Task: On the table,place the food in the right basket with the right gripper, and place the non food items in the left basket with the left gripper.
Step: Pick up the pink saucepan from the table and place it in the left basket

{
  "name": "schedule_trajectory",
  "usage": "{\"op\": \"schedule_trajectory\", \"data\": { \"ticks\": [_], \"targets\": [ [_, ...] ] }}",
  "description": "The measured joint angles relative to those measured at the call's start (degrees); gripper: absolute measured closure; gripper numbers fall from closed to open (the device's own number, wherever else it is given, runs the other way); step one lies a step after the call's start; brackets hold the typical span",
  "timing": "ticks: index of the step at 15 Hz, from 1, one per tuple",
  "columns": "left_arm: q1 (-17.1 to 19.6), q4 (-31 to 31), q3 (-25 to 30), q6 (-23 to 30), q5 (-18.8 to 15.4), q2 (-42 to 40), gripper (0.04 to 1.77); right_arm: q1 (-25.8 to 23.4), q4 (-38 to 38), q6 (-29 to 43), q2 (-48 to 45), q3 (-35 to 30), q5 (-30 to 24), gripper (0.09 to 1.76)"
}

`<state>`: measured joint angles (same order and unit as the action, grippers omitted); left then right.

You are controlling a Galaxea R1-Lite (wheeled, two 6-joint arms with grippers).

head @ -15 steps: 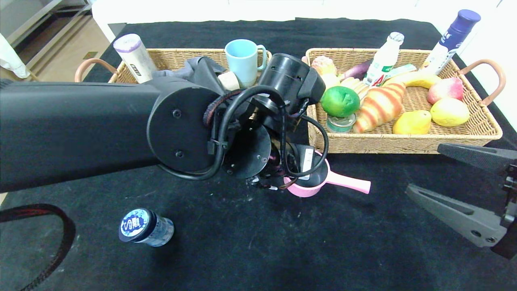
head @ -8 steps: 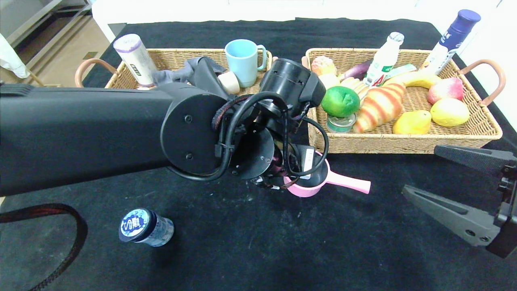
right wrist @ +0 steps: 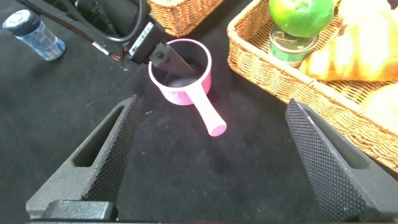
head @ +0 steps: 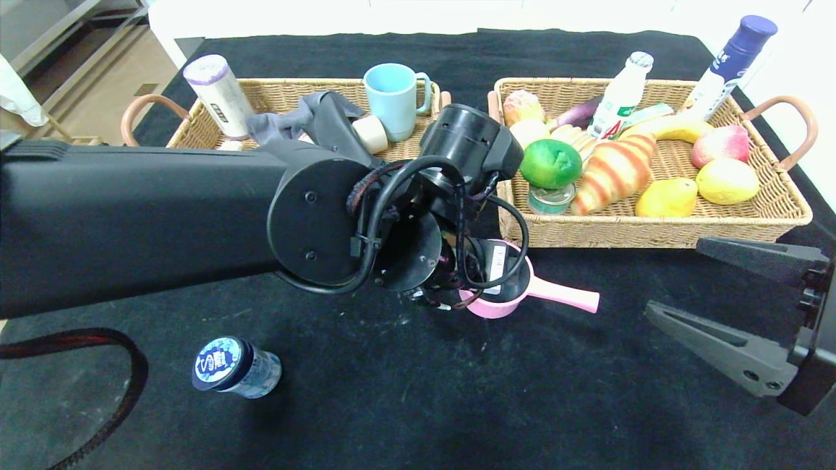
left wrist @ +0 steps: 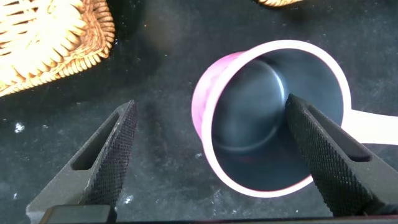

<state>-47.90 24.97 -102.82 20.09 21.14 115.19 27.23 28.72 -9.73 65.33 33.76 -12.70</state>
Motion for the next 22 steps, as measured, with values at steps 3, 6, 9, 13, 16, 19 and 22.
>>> {"op": "schedule_trajectory", "data": {
  "ticks": [3,6,9,13,16,19,22],
  "targets": [
    [0.27,-0.11,0.2,-0.09,-0.69,0.18,0.09,-0.12,0.0,0.06,0.35,0.01,-0.05,0.14],
    [0.4,-0.09,0.2,-0.04,-2.32,0.46,0.09,-0.28,0.0,0.06,0.6,0.09,-0.02,0.14],
    [0.44,0.15,0.22,-0.02,-2.38,0.49,0.09,-0.28,0.0,0.04,0.68,0.09,-0.05,0.14],
    [0.44,0.11,0.39,0.0,-2.38,0.49,0.63,-0.28,0.0,0.04,0.73,0.01,-0.02,0.14],
    [0.55,0.02,0.85,-0.02,-2.35,0.44,0.98,-0.28,0.02,0.04,0.9,0.0,-0.02,0.14],
    [0.74,-0.39,1.63,0.0,-2.43,0.3,1.62,-0.22,0.0,0.04,1.15,-0.09,-0.02,0.14],
    [0.85,-0.24,2.23,0.0,-2.46,0.11,1.65,-0.2,0.02,0.02,1.4,-0.16,-0.02,0.14]
  ]
}}
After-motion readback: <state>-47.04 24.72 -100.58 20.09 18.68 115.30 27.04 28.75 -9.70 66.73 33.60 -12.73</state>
